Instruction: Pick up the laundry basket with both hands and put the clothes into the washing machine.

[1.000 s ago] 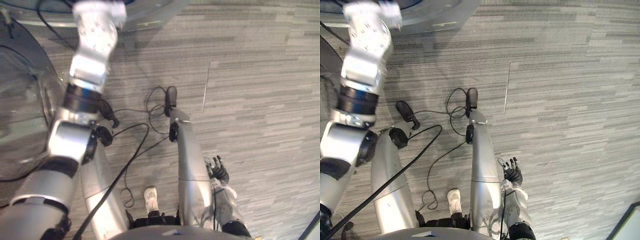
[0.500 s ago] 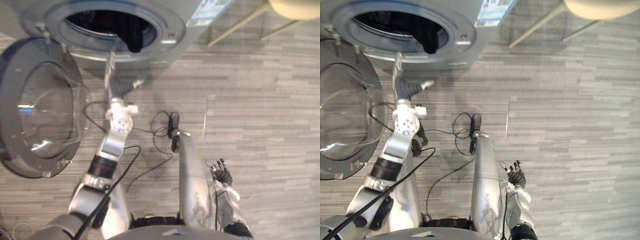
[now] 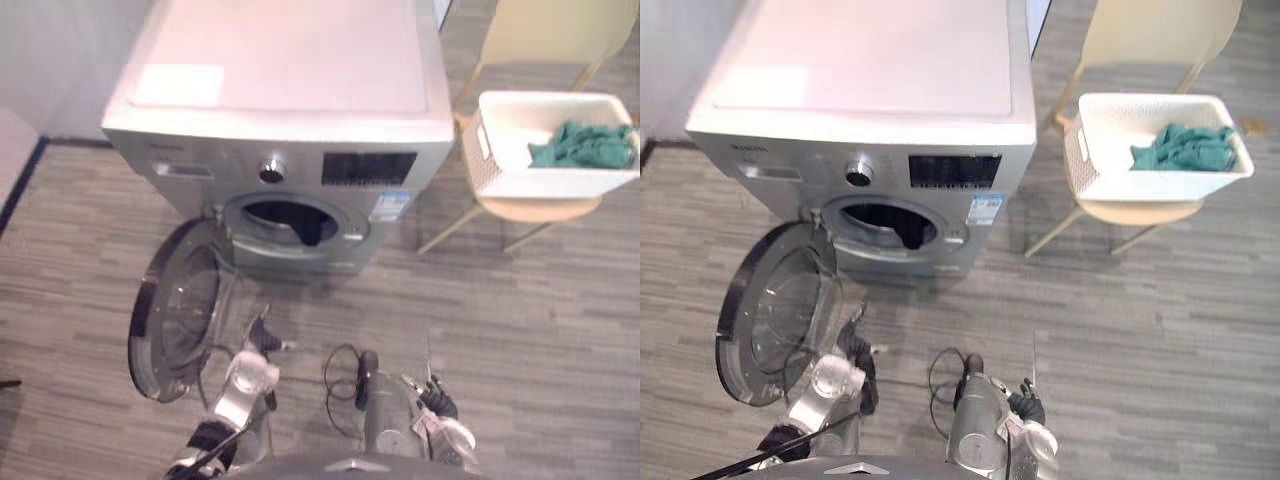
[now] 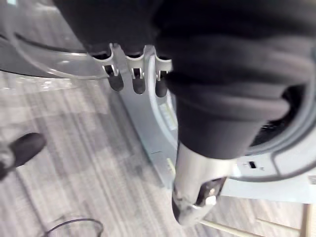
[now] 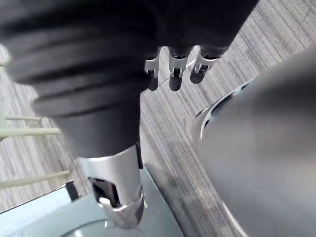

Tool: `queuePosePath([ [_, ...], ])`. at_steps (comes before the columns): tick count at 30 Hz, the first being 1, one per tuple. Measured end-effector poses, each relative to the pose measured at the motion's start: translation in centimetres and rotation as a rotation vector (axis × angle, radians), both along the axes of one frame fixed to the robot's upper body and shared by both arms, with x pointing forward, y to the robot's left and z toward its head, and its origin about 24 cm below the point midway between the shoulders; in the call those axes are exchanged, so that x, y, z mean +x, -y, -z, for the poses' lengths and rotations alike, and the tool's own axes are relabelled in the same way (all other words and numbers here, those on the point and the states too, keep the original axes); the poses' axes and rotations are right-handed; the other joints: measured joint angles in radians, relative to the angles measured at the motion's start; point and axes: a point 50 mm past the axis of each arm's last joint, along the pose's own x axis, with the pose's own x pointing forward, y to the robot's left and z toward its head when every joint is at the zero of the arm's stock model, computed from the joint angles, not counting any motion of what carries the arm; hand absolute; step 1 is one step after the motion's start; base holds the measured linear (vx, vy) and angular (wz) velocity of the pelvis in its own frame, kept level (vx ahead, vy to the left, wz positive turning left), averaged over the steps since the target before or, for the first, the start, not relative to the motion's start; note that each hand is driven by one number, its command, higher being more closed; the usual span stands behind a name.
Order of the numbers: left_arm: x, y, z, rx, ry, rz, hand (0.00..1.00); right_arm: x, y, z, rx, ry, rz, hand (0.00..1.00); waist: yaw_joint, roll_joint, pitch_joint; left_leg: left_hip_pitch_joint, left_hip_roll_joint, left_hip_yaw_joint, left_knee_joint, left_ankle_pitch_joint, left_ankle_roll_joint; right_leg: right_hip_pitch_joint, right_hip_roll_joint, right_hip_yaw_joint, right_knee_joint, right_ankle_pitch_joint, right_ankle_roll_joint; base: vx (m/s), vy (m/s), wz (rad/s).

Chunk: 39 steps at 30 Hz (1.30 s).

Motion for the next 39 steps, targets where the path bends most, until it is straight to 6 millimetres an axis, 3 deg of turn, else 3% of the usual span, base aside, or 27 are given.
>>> queuePosePath([
  [4,-4.4,-3.7,3.2,0.01,-0.219,-0.204,0.0,-1.0,-0.6,0.7,0.01,-0.054,-0.018,0.0,0.0,-0.019,-0.057,0.102,0.005,0.02,-0.089,0.027,-0.01,0.08,0.015,-0.004,-0.051,0.002,-0.002,0.12,-0.032,-0.03],
  [8,-6.9,-6.3,4.1,0.008,-0.298,-0.361,0.0,-2.4,-0.9,1.8,0.022,-0.137,-0.059,0.0,0.0,-0.022,-0.084,0.177,0.033,0.015,-0.098,0.029,-0.02,0.19,0.045,-0.028,-0.114,0.006,-0.005,0.1,-0.04,0.06],
  [14,-7.4,-6.1,4.4,-0.036,-0.312,-0.419,0.0,-2.1,-0.6,2.1,-0.021,-0.185,-0.164,0.0,0.003,0.0,-0.098,0.154,0.038,-0.059,-0.038,0.033,-0.022,0.264,0.062,-0.115,-0.136,-0.003,-0.009,0.01,-0.026,0.4],
  [16,-7.4,-5.5,4.5,-0.041,-0.314,-0.39,0.0,-1.4,-0.2,2.0,-0.046,-0.19,-0.195,0.0,0.005,0.023,-0.106,0.115,0.035,-0.072,-0.01,0.062,-0.012,0.263,0.062,-0.14,-0.127,-0.017,-0.03,-0.11,-0.011,0.59],
  [17,-7.4,-5.5,4.4,-0.029,-0.312,-0.367,0.0,-1.0,-0.2,2.0,-0.054,-0.199,-0.216,0.0,0.009,0.018,-0.118,0.111,0.023,-0.084,-0.052,0.114,-0.023,0.265,0.053,-0.159,-0.146,-0.014,-0.067,-0.15,0.042,0.6],
  [18,-6.9,-5.5,4.2,-0.046,-0.296,-0.376,0.0,-0.9,-0.4,2.1,-0.049,-0.208,-0.221,0.0,0.015,0.016,-0.116,0.072,0.026,-0.065,0.096,0.032,0.004,0.26,0.031,-0.182,-0.144,-0.001,-0.067,-0.15,0.055,0.38],
  [19,-6.7,-5.1,4.1,-0.056,-0.284,-0.379,0.0,-0.4,0.0,1.9,-0.073,-0.209,-0.236,0.0,0.03,0.036,-0.117,0.005,0.059,-0.05,0.453,-0.085,0.047,0.261,0.028,-0.19,-0.121,0.001,-0.065,-0.1,0.062,0.11],
  [20,-7.1,-5.0,4.3,-0.059,-0.296,-0.378,0.0,-0.1,0.3,1.8,-0.084,-0.205,-0.244,0.0,0.034,0.052,-0.121,-0.002,0.078,-0.048,0.592,-0.104,0.046,0.266,0.032,-0.189,-0.113,0.0,-0.063,-0.12,0.092,0.01],
  [21,-7.8,-4.8,4.5,-0.059,-0.313,-0.375,0.0,-0.2,0.6,1.8,-0.096,-0.209,-0.249,0.0,0.034,0.077,-0.138,0.008,0.099,-0.045,0.709,-0.076,0.055,0.275,0.04,-0.186,-0.109,-0.001,-0.061,-0.1,0.138,0.12],
  [22,-8.5,-4.7,4.7,-0.053,-0.333,-0.363,0.0,0.0,0.7,1.6,-0.103,-0.202,-0.254,0.0,0.016,0.096,-0.146,0.038,0.108,-0.003,0.686,-0.066,0.054,0.295,0.05,-0.186,-0.12,0.004,-0.048,-0.08,0.09,0.33],
  [23,-8.7,-4.8,4.8,-0.044,-0.342,-0.356,0.0,0.0,0.5,1.7,-0.096,-0.205,-0.254,0.0,0.011,0.084,-0.152,0.057,0.084,0.025,0.625,-0.065,0.056,0.298,0.046,-0.171,-0.143,0.005,-0.05,-0.04,0.014,0.55],
  [24,-8.7,-5.3,4.8,-0.029,-0.342,-0.351,0.0,0.1,-0.2,1.9,-0.079,-0.208,-0.261,0.0,0.011,0.055,-0.161,0.102,0.031,0.035,0.493,-0.068,0.056,0.298,0.033,-0.142,-0.191,0.021,-0.081,-0.12,-0.007,0.64],
  [25,-8.4,-6.3,4.6,0.002,-0.333,-0.346,0.0,0.0,-1.3,2.1,-0.047,-0.209,-0.261,0.0,0.007,0.002,-0.165,0.147,0.034,0.066,0.511,-0.139,0.07,0.297,0.006,-0.156,-0.258,0.081,-0.106,-0.19,0.041,0.42],
  [26,-8.4,-6.3,4.7,0.013,-0.339,-0.335,0.0,0.6,-1.5,2.0,-0.043,-0.197,-0.266,0.0,0.016,0.032,-0.167,0.174,0.09,0.064,0.513,-0.172,0.025,0.294,0.034,-0.178,-0.274,0.111,-0.1,-0.21,0.117,0.41],
  [27,-8.9,-5.9,5.0,0.016,-0.368,-0.308,0.0,1.0,-1.3,1.8,-0.052,-0.183,-0.264,0.0,0.008,0.076,-0.173,0.227,0.121,0.042,0.385,-0.23,-0.048,0.278,0.066,-0.207,-0.288,0.128,-0.082,-0.17,0.129,0.37],
  [28,-9.0,-5.7,5.1,0.017,-0.379,-0.295,0.0,1.2,-1.0,1.7,-0.06,-0.179,-0.264,0.0,-0.002,0.085,-0.179,0.236,0.11,0.055,0.315,-0.255,-0.041,0.27,0.069,-0.223,-0.303,0.137,-0.079,-0.15,0.144,0.85],
  [29,-9.0,-5.5,5.1,0.03,-0.385,-0.256,0.0,1.2,-1.1,1.7,-0.057,-0.18,-0.266,0.0,-0.021,0.077,-0.19,0.264,0.075,0.055,0.155,-0.277,-0.017,0.266,0.067,-0.243,-0.345,0.164,-0.074,-0.17,0.124,0.99],
  [30,-8.5,-5.7,4.9,0.042,-0.373,-0.232,0.0,1.0,-1.5,1.9,-0.043,-0.191,-0.263,0.0,-0.013,0.044,-0.181,0.281,0.04,0.049,0.072,-0.254,-0.008,0.267,0.044,-0.27,-0.37,0.186,-0.083,-0.17,0.085,0.88],
  [32,-8.5,-6.1,4.9,0.067,-0.374,-0.205,0.0,0.4,-1.8,2.2,-0.029,-0.209,-0.26,0.0,-0.007,0.029,-0.187,0.28,0.007,0.023,0.018,-0.216,-0.001,0.268,0.027,-0.28,-0.373,0.193,-0.101,-0.16,0.04,0.49],
  [35,-8.7,-5.8,4.9,0.089,-0.373,-0.148,0.0,-0.8,-1.5,2.5,-0.031,-0.235,-0.25,0.0,-0.021,0.013,-0.206,0.288,-0.03,-0.042,-0.026,-0.184,-0.007,0.3,-0.003,-0.337,-0.361,0.191,-0.089,-0.05,0.011,0.66],
  [38,-8.6,-5.1,4.9,0.068,-0.358,-0.14,0.0,-1.9,-0.8,2.7,-0.041,-0.263,-0.242,0.0,-0.017,-0.003,-0.217,0.285,-0.055,-0.072,-0.112,-0.124,-0.005,0.279,-0.026,-0.364,-0.357,0.184,-0.079,-0.01,-0.019,0.42],
  [39,-8.6,-5.0,4.9,0.051,-0.354,-0.157,0.0,-2.0,-0.7,2.7,-0.042,-0.269,-0.24,0.0,-0.012,0.004,-0.217,0.282,-0.058,-0.074,-0.131,-0.111,-0.007,0.266,-0.03,-0.364,-0.353,0.184,-0.079,0.0,-0.014,0.07],
])
